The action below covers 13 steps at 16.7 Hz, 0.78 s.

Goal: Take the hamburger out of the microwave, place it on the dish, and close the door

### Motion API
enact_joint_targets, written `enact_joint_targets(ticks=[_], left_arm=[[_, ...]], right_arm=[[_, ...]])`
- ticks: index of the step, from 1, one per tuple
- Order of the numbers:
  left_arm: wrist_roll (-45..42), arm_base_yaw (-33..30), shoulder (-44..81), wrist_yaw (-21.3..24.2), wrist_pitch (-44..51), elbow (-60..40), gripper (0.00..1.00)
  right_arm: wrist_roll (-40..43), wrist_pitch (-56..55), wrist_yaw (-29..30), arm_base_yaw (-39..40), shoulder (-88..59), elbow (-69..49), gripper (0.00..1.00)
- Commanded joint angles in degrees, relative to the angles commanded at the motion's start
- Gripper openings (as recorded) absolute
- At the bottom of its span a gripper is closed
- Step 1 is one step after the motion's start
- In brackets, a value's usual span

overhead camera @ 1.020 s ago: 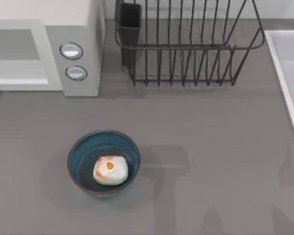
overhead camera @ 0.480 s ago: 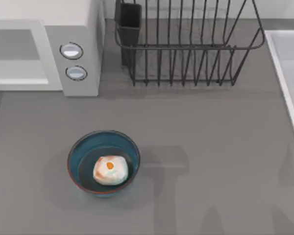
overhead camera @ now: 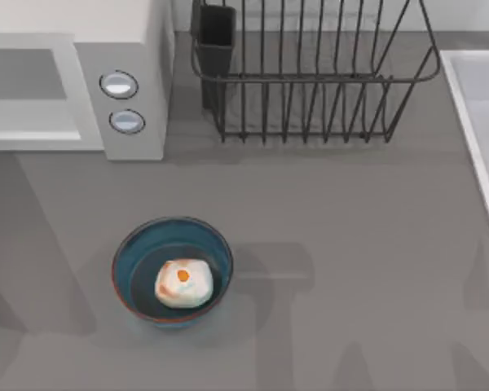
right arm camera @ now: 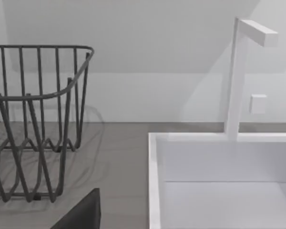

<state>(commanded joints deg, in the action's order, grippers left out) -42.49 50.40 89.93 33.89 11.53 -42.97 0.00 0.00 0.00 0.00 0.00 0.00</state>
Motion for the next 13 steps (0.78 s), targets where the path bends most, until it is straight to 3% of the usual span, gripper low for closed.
enact_joint_targets(ticks=[6,13], left_arm=[[0.9,-0.7,-0.8,-0.5,-0.3,1.0,0.0],[14.8,-15.5,-16.2,-8.9,-5.3,14.5,0.0]], right_arm=[[0.0,0.0,0.0,0.0,0.0,0.0,1.0],[0.0,0.0,0.0,0.0,0.0,0.0,1.0]])
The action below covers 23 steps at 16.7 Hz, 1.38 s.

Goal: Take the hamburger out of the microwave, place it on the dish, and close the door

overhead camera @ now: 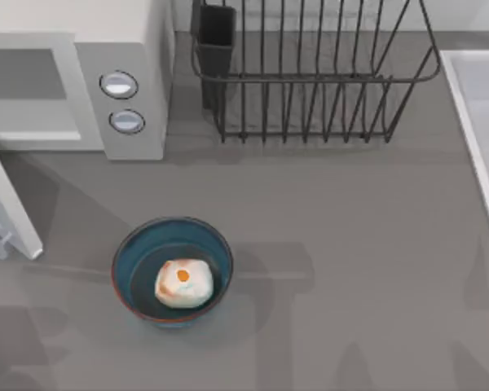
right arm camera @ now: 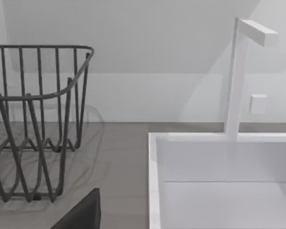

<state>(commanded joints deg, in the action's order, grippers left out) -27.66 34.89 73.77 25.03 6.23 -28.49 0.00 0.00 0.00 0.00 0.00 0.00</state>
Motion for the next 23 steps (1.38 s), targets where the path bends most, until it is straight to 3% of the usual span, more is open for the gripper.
enact_joint_targets(ticks=[8,17,23], left_arm=[[3.6,-3.6,-2.4,-2.7,-0.7,2.1,0.0],[22.0,-28.6,-12.1,-18.9,-1.7,8.2,0.0],[24.0,-30.5,-13.0,-20.5,-1.8,8.6,0.0]], right_arm=[[0.0,0.0,0.0,0.0,0.0,0.0,1.0],[0.0,0.0,0.0,0.0,0.0,0.0,1.0],[0.0,0.0,0.0,0.0,0.0,0.0,1.0]])
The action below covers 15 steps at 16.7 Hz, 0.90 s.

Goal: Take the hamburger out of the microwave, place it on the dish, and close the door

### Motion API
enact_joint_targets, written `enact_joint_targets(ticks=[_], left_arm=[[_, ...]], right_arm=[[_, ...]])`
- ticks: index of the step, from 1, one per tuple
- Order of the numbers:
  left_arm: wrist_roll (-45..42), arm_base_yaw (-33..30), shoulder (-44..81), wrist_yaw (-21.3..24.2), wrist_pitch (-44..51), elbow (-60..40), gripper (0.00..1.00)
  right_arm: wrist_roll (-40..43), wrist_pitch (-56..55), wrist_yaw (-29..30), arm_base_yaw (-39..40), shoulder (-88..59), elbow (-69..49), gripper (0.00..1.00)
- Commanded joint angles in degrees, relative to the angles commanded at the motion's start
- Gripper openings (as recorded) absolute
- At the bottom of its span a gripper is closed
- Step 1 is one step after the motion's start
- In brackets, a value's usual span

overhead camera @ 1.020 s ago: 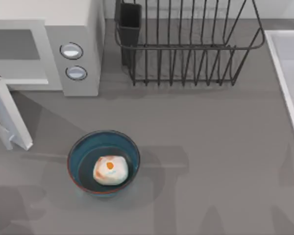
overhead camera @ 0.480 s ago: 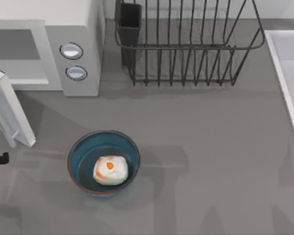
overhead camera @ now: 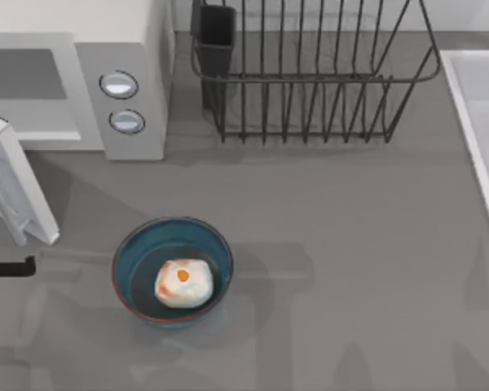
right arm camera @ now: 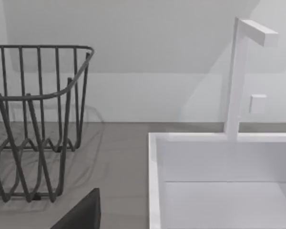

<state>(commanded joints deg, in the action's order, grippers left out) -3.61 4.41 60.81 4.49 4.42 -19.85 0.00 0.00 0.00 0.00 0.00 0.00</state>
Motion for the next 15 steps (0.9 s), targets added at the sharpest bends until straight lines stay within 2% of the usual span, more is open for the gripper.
enact_joint_targets(ticks=[4,11,15], left_arm=[[0.2,-0.4,4.3,-0.2,-2.0,-3.0,0.0],[1.0,-1.9,25.6,-1.2,-10.0,-14.7,0.0],[1.2,-2.3,29.1,-1.4,-11.9,-17.2,0.0]], right_arm=[[0.0,0.0,0.0,0.0,0.0,0.0,1.0],[0.0,0.0,0.0,0.0,0.0,0.0,1.0],[0.0,0.0,0.0,0.0,0.0,0.0,1.0]])
